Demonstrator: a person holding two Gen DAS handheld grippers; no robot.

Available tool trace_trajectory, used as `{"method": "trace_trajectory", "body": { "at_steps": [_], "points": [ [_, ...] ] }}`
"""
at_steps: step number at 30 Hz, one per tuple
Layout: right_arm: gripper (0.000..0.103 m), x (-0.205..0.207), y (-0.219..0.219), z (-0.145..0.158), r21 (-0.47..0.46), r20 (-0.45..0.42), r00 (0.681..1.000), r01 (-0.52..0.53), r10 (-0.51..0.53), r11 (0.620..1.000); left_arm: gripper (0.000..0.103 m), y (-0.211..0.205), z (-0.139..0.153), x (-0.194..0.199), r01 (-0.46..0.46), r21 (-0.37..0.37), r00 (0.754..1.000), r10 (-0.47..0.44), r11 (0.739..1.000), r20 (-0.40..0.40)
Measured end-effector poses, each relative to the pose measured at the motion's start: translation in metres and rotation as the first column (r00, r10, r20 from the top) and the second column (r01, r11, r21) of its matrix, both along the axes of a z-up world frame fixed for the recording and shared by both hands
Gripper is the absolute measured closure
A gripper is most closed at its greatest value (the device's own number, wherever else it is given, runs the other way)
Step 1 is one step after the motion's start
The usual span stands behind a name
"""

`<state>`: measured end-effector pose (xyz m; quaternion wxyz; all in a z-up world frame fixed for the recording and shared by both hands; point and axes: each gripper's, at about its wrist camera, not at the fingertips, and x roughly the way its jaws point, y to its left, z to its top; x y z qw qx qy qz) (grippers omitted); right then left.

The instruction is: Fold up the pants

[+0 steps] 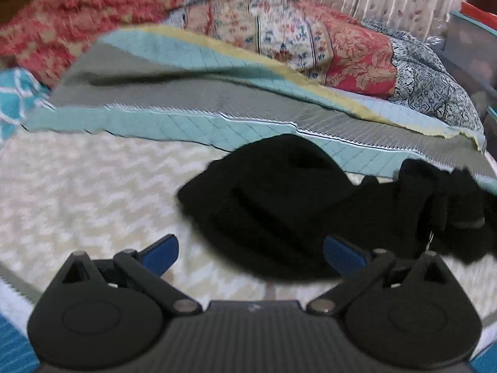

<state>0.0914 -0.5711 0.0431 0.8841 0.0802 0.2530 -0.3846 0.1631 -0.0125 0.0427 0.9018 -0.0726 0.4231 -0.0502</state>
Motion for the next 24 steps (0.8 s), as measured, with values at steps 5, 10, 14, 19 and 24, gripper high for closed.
{"method": "trace_trajectory", "body": {
  "at_steps": [5, 10, 14, 19, 24],
  "points": [
    [0.029, -0.055, -0.007, -0.005, 0.192, 0.207, 0.960, 0.147, -0.187, 0.970, 0.004, -0.003, -0.027, 0.041, -0.051, -0.118, 0.991, 0.035, 0.992, -0.131],
    [0.028, -0.028, 0.073, -0.005, 0.201, 0.214, 0.961, -0.219, 0.176, 0.955, 0.054, -0.011, -0.042, 0.048, -0.058, -0.150, 0.982, 0.029, 0.987, -0.189],
    [0.013, 0.016, 0.163, -0.025, 0.290, 0.188, 0.873, -0.487, 0.450, 0.824, 0.089, -0.016, -0.046, 0.040, -0.078, -0.180, 0.977, 0.039, 0.981, -0.210],
    [0.013, 0.082, 0.232, -0.060, 0.407, 0.139, 0.826, -0.551, 0.547, 0.729, 0.093, -0.018, -0.029, 0.020, -0.071, -0.184, 0.985, 0.040, 0.980, -0.169],
    [0.075, 0.127, 0.235, -0.074, 0.460, 0.081, 0.841, -0.507, 0.534, 0.729, 0.094, -0.006, -0.004, -0.002, -0.046, -0.260, 0.993, 0.015, 0.965, -0.119]
  ]
}}
